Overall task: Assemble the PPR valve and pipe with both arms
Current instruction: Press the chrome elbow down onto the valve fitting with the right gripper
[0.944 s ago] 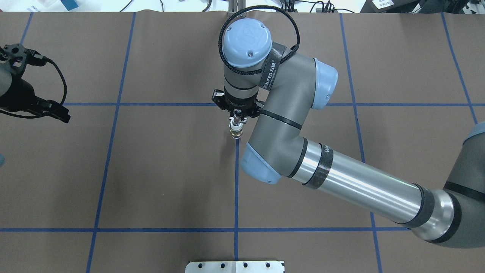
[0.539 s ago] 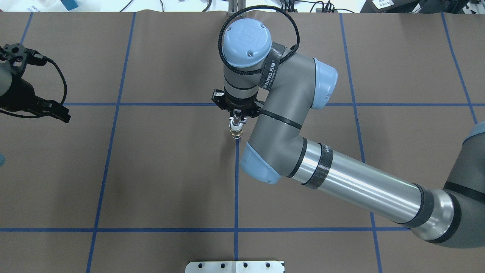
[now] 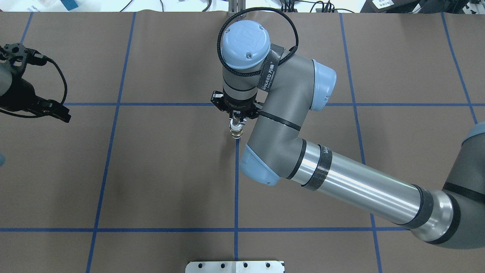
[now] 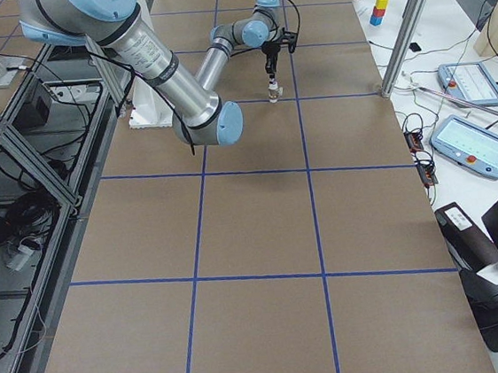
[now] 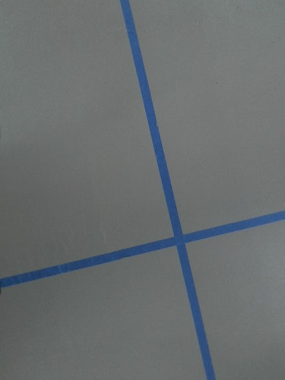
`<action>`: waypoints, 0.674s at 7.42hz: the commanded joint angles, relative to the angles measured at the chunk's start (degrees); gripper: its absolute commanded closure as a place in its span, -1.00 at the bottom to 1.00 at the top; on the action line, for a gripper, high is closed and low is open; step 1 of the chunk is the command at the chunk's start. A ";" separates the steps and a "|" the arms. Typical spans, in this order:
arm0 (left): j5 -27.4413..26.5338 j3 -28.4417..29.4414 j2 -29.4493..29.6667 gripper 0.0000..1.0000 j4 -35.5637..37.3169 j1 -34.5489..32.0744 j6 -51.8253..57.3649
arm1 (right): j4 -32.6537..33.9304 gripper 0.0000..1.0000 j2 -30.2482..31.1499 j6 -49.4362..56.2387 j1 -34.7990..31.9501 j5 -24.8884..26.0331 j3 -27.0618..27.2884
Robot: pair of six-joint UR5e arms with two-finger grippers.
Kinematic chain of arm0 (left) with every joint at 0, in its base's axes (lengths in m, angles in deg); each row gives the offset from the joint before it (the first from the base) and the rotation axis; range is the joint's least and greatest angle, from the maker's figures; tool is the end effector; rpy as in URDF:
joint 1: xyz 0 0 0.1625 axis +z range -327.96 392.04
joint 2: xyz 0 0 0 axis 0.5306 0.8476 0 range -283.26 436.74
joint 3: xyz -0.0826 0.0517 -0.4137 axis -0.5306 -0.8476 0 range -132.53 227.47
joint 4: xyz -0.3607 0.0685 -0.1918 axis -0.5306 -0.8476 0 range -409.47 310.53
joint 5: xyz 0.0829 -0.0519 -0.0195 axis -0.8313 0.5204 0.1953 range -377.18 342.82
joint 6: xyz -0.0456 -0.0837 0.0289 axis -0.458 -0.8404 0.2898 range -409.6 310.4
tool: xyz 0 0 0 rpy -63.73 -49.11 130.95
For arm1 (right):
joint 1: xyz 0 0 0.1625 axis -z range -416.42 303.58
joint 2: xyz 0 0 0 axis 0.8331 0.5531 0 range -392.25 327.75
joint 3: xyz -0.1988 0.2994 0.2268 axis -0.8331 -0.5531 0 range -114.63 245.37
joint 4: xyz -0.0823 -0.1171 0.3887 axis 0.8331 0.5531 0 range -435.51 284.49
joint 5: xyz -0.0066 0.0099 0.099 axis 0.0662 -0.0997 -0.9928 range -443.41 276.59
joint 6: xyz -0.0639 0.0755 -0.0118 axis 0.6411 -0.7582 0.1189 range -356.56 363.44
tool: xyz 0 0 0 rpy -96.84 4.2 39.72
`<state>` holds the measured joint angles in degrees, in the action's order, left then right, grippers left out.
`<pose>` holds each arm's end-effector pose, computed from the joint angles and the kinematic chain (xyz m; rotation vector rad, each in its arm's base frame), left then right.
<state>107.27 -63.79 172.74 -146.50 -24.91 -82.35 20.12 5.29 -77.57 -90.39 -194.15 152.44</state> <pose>0.2200 -0.4793 0.4172 0.1705 0.8047 0.1848 -0.5490 -0.4881 0.1211 -0.0426 -0.8332 0.2719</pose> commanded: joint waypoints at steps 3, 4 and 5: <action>0.00 -0.09 0.07 -0.69 0.00 0.00 -0.03 | 0.00 1.00 0.08 0.06 0.05 0.17 -0.06; 0.00 -0.27 0.07 -0.69 0.00 0.00 -0.12 | 0.00 1.00 0.08 0.06 0.05 0.17 -0.06; 0.00 -0.36 -0.02 -0.69 0.00 0.00 -0.12 | -0.09 1.00 0.08 0.06 0.05 0.17 -0.15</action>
<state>107.27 -64.02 172.79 -146.50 -24.91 -82.44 20.10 5.37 -77.51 -90.34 -193.98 152.36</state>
